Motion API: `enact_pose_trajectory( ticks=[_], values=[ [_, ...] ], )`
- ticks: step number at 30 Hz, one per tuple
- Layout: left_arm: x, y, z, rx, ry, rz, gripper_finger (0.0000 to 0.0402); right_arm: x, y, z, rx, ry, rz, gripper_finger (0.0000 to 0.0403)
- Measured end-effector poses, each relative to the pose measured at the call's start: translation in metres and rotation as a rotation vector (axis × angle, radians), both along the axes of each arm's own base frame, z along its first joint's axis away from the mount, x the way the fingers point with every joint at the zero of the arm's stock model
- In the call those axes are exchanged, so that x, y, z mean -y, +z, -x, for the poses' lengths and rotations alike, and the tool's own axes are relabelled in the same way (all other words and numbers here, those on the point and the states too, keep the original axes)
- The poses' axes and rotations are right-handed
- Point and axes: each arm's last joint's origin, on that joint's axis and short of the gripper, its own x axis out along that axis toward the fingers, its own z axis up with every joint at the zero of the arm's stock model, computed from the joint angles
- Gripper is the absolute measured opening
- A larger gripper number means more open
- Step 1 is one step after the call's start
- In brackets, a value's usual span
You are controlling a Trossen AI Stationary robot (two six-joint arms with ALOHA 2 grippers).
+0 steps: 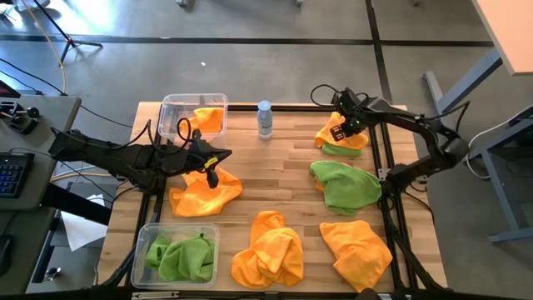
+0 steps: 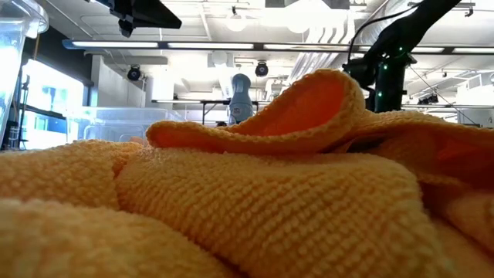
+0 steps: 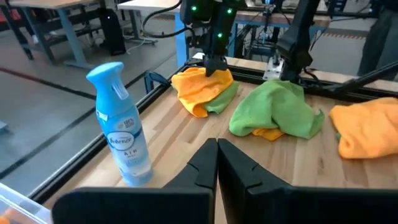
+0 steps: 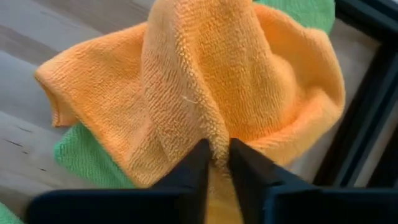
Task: Sort microfiber towel by color & place in baskets
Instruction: Put the yellow microfiber towel into the top transparent bin
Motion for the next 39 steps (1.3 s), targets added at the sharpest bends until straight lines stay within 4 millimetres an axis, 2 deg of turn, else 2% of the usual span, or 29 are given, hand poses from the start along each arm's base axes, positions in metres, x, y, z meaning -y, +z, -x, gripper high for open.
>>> enact_pose_trajectory(
  ticks=[2,5,8,14,21,26,33,39],
  values=[
    [-0.002,0.001,0.001,0.001,0.010,-0.003,0.0000,-0.005,0.005,0.002,0.004,-0.016,-0.003,0.0011],
    [-0.007,0.004,0.004,0.021,0.030,-0.002,0.0000,-0.018,0.018,0.006,0.030,-0.054,0.013,0.0016],
    [-0.011,0.009,0.008,0.027,0.025,-0.035,0.0000,-0.037,0.038,0.009,0.084,-0.062,0.077,0.0004],
    [-0.018,0.022,0.016,0.097,-0.009,-0.095,0.0000,-0.084,0.080,0.022,0.280,-0.078,0.237,0.0002],
    [-0.025,0.030,0.016,0.137,-0.060,-0.156,0.0000,-0.128,0.111,0.039,0.532,-0.080,0.410,0.0001],
    [-0.029,0.029,0.015,0.130,-0.049,-0.156,0.0000,-0.143,0.131,0.036,0.733,-0.041,0.553,0.0001],
    [-0.035,0.029,0.015,0.131,-0.053,-0.152,0.0000,-0.156,0.162,0.017,0.987,0.097,0.711,0.0000],
    [-0.035,0.031,0.015,0.156,-0.051,-0.152,0.0000,-0.163,0.180,-0.001,1.063,0.205,0.773,0.0000]
  ],
)
